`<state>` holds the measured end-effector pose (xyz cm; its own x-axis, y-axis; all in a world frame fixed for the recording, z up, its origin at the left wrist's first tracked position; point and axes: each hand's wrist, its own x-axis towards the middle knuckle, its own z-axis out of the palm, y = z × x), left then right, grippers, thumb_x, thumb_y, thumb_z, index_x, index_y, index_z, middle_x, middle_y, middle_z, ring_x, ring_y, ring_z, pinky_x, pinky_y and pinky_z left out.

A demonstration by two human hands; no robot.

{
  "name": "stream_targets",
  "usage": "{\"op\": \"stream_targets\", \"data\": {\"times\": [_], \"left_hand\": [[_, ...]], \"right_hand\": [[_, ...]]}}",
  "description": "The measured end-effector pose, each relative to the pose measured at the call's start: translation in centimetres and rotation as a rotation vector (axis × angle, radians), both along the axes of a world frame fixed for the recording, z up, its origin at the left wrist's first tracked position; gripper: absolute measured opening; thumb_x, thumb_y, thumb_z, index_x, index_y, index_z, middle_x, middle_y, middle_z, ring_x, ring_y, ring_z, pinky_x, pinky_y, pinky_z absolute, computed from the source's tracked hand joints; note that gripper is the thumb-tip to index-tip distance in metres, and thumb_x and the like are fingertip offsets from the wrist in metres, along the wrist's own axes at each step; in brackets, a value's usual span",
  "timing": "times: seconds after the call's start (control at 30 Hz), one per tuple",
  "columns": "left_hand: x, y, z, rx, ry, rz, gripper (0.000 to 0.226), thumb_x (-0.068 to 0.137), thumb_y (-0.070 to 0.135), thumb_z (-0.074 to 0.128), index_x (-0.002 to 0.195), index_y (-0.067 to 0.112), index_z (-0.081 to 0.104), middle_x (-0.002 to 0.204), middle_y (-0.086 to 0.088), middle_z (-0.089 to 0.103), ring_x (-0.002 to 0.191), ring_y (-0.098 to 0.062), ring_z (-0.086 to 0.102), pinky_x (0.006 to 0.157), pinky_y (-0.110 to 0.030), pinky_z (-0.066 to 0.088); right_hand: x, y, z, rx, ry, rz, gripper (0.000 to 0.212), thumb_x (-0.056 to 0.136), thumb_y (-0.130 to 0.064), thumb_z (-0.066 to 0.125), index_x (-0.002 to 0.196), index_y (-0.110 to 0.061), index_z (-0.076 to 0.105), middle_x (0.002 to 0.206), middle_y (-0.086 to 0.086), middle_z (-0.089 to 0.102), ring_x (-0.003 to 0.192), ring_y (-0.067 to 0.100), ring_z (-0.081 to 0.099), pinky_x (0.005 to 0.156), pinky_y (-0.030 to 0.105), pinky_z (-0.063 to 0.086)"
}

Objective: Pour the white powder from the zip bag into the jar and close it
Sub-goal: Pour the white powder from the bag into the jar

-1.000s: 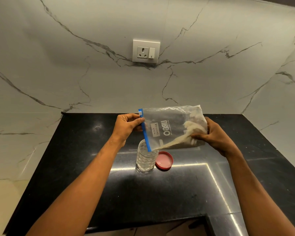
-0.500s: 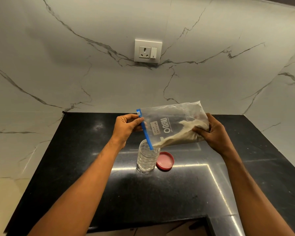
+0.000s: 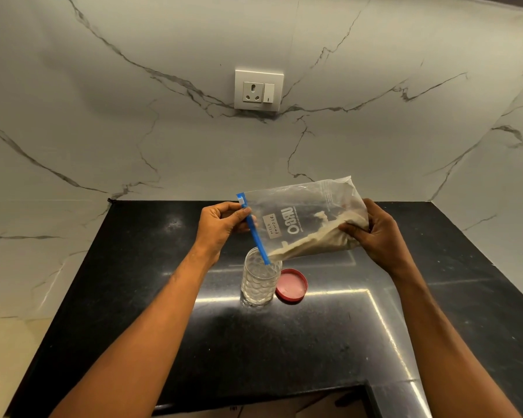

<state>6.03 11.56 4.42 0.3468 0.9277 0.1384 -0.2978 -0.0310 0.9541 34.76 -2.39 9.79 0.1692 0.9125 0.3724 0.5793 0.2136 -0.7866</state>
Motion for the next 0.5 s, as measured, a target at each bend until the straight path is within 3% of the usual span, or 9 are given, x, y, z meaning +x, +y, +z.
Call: {"op": "stream_targets", "data": {"times": [0.23,0.5], "left_hand": [[-0.4,-0.1,-0.5,-0.02,0.005,0.018,0.011,0.09,0.008,0.068,0.1,0.008,0.072,0.096,-0.007,0.078,0.089,-0.026,0.076,0.07,-0.028,0.063],[-0.9,-0.5,-1.4,-0.059,0.004,0.018,0.014,0.092,0.009,0.066,0.104,0.005,0.071,0.096,-0.011,0.078,0.089,-0.028,0.076,0.072,-0.03,0.063]], "right_hand": [[-0.4,0.5,-0.1,0.074,0.028,-0.017,0.039,0.084,-0.02,0.07,0.117,-0.001,0.061,0.1,0.007,0.069,0.09,0.016,0.071,0.074,0.023,0.059],[-0.6,1.0,-0.4,0.108,0.021,-0.028,0.029,0.086,-0.013,0.071,0.113,-0.005,0.066,0.099,0.008,0.071,0.089,0.017,0.071,0.075,0.026,0.06]]}}
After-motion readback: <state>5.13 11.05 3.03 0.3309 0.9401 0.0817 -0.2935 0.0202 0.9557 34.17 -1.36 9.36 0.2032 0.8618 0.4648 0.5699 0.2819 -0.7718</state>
